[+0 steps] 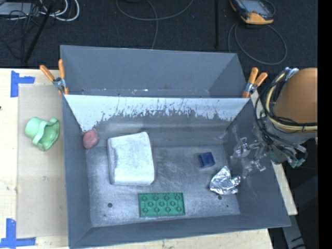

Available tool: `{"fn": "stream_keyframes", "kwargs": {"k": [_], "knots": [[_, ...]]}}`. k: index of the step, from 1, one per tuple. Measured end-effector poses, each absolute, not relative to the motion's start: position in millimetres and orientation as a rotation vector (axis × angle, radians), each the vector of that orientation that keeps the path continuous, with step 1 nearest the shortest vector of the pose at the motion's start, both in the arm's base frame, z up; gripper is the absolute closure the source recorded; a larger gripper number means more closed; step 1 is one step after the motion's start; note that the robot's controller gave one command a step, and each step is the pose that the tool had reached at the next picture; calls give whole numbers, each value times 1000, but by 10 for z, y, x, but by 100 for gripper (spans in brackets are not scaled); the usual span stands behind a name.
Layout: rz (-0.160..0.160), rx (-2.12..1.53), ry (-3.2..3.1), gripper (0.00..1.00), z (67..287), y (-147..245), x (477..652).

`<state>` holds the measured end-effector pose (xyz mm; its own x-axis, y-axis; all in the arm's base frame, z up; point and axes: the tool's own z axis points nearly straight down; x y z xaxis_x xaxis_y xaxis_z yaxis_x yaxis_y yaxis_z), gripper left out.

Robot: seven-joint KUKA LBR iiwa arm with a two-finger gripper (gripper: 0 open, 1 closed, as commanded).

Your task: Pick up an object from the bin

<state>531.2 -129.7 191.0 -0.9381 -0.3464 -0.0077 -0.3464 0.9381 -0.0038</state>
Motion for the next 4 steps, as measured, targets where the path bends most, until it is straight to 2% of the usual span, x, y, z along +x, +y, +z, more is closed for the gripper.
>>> {"fn": "stream_keyframes", "kwargs": {"k": [1, 2, 3, 4], "knots": [[2, -548, 3093, 0, 1865, -1299, 5292], [0, -1061, 2954, 0, 700, -754, 5315], [-6, -1000, 2973, 0, 1224, -1145, 5412], [5, -864, 3024, 0, 730, -1210, 5369]]}}
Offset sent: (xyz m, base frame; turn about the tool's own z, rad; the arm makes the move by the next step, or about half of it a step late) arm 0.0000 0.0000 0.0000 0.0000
